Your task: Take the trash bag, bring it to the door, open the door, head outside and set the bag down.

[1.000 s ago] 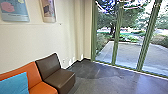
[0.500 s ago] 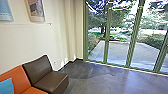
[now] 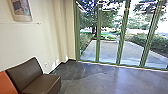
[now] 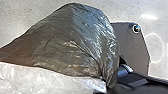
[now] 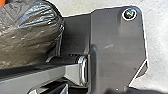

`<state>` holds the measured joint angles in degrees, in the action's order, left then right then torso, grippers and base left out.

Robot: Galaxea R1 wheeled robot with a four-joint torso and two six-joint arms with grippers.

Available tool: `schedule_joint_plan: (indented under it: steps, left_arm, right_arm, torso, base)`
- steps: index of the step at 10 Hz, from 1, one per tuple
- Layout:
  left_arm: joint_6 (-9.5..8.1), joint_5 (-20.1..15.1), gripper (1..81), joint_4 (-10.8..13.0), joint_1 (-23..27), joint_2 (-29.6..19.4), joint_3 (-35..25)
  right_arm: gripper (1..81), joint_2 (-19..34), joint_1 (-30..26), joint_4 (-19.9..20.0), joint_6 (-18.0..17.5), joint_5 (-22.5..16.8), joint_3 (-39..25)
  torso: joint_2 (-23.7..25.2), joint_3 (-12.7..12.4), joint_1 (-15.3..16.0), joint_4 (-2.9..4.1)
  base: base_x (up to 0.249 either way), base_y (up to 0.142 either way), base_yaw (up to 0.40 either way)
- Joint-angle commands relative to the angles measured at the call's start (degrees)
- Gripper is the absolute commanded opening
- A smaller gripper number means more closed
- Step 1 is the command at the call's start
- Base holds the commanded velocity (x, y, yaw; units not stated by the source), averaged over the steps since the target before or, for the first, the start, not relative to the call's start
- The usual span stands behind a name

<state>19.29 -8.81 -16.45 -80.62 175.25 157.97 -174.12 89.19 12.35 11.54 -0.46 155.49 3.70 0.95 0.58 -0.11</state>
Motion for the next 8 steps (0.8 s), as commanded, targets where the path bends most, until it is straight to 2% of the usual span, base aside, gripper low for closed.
schedule_joint_plan:
  steps: [1,8]
  left_arm:
    - [0.14,-3.5,1.0,0.9,4.2,0.2,0.0]
    - [0.05,-3.5,1.0,1.2,4.1,0.4,0.0]
  right_arm:
    - [81.1,-0.2,-3.3,-0.1,0.0,-3.4,-0.1]
    - [81.1,-0.1,-2.9,0.0,0.0,-3.3,0.2]
  torso:
    - [0.0,0.0,0.0,0.0]
    - [0.0,0.0,0.0,0.0]
  base:
    - [0.0,0.0,-0.24]
    - [0.0,0.0,-0.24]
